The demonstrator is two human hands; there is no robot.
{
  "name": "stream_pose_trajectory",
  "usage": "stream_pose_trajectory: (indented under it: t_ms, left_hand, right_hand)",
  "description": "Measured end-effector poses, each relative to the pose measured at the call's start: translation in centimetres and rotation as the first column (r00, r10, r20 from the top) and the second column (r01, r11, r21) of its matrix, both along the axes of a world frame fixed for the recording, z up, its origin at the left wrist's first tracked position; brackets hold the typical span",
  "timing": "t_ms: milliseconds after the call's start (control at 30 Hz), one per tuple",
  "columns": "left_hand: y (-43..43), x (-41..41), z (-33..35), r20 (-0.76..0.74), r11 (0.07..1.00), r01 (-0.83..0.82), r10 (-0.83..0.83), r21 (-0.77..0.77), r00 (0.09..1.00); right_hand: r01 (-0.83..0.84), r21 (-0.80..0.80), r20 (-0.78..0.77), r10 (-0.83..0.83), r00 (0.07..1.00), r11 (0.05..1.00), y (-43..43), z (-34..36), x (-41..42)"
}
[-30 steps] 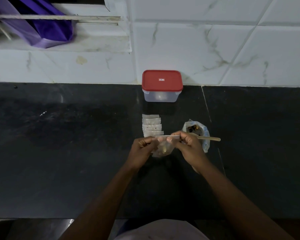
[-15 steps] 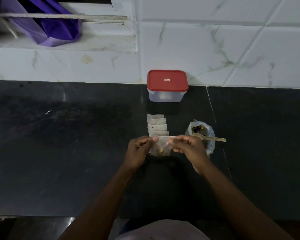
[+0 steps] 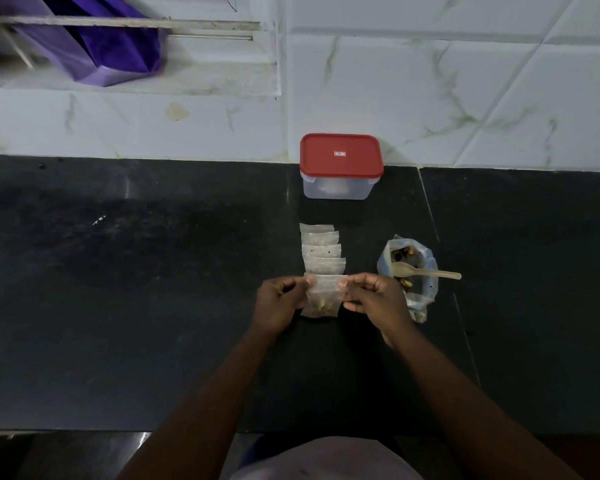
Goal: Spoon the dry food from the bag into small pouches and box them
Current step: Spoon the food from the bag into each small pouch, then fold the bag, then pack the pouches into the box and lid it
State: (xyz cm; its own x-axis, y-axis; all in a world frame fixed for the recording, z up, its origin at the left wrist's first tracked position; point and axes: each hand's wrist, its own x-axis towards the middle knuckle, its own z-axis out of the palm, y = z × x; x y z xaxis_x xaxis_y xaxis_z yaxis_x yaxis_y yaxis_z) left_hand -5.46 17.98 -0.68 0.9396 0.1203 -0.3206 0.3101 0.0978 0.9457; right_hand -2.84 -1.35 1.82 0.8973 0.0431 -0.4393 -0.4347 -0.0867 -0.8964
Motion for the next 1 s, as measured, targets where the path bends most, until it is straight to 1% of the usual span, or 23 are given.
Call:
stream_pose_trajectory:
  t_ms: [67, 200, 267, 400, 500, 600, 700, 767, 833, 900, 1000]
  left_hand:
    - [-0.1, 0.1, 0.0, -0.055, 0.999, 0.019, -0.021, -0.033, 0.998]
    - [0.1, 0.2, -0.4, -0.088, 0.999, 0.023, -0.02, 0.022, 0.996]
    - [0.3, 0.3, -0.4, -0.094, 0.999, 0.006, -0.002, 0.045, 0.996]
    - [0.6, 0.7, -0.3, -0.079, 0.991, 0.003, 0.008, 0.133, 0.997]
    - [0.4, 1.0, 0.0, -0.079, 0.98, -0.012, 0.029, 0.2, 0.996]
    - [0.1, 1.2, 0.5, -0.081, 0.973, -0.037, 0.057, 0.228, 0.995]
    - [-0.2, 1.3, 0.9, -0.025, 0.965, -0.112, 0.122, 0.236, 0.992]
    - [-0.4, 1.2, 1.1, 0.034, 0.934, -0.155, 0.152, 0.322, 0.988]
    - [-0.8, 1.2, 1.2, 0.084, 0.909, -0.16, 0.138, 0.385, 0.987]
    - [-1.5, 1.3, 1.8, 0.123, 0.905, -0.13, 0.087, 0.406, 0.989]
    - [-3.2, 1.8, 2.8, 0.156, 0.904, -0.062, -0.005, 0.424, 0.988]
  right_hand:
    - [-0.007, -0.033, 0.0, 0.007, 1.0, 0.999, 0.0, -0.2, 0.2]
    - [0.01, -0.082, 0.008, -0.01, 1.0, 0.997, 0.1, -0.8, 0.7]
    - [0.02, -0.113, 0.02, -0.018, 1.0, 0.993, 0.0, -0.9, 1.0]
    - [0.009, -0.149, 0.043, -0.003, 0.999, 0.989, 0.1, -0.7, 1.2]
    - [0.021, -0.205, 0.072, -0.006, 0.997, 0.979, 0.3, -0.5, 1.5]
    - [0.04, -0.246, 0.072, -0.023, 0.997, 0.969, 0.1, -0.5, 1.8]
    - [0.044, -0.244, 0.082, -0.025, 0.996, 0.969, -0.2, -0.1, 1.8]
    - [0.048, -0.234, 0.102, -0.025, 0.994, 0.971, -0.6, 0.3, 1.8]
    - [0.039, -0.241, 0.134, -0.007, 0.991, 0.97, -1.1, 0.9, 1.8]
    - [0.023, -0.313, 0.189, 0.038, 0.981, 0.95, -1.8, 1.3, 1.8]
    - [0.043, -0.476, 0.304, 0.119, 0.945, 0.879, -3.6, 2.3, 2.0]
